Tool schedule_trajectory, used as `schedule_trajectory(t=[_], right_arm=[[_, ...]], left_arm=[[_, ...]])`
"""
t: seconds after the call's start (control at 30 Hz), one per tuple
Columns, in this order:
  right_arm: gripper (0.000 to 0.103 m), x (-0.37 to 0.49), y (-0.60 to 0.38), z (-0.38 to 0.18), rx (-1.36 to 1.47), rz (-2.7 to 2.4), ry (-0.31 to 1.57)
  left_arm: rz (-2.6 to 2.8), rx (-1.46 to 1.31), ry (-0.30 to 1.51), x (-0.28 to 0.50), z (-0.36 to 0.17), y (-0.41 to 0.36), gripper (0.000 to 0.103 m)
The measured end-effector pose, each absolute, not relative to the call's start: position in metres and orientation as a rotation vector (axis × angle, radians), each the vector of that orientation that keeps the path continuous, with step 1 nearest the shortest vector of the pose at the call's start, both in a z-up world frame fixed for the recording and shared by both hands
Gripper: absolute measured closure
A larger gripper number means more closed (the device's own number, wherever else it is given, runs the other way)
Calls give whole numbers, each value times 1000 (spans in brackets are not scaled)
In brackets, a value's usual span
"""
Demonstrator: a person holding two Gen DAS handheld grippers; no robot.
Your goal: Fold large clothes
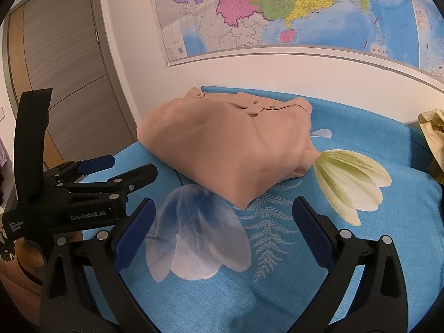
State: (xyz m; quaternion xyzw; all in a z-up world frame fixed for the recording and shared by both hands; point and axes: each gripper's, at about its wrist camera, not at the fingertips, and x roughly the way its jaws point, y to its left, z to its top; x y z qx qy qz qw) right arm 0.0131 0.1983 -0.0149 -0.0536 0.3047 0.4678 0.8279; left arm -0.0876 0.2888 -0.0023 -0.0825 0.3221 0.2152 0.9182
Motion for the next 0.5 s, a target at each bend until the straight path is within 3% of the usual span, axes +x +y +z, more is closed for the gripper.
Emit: schedule_trajectory(t=[0.5], right_arm=[[6,14,199,-16,-110,996,654]], left_arm=[[442,-174,668,-87,-4,287,7]])
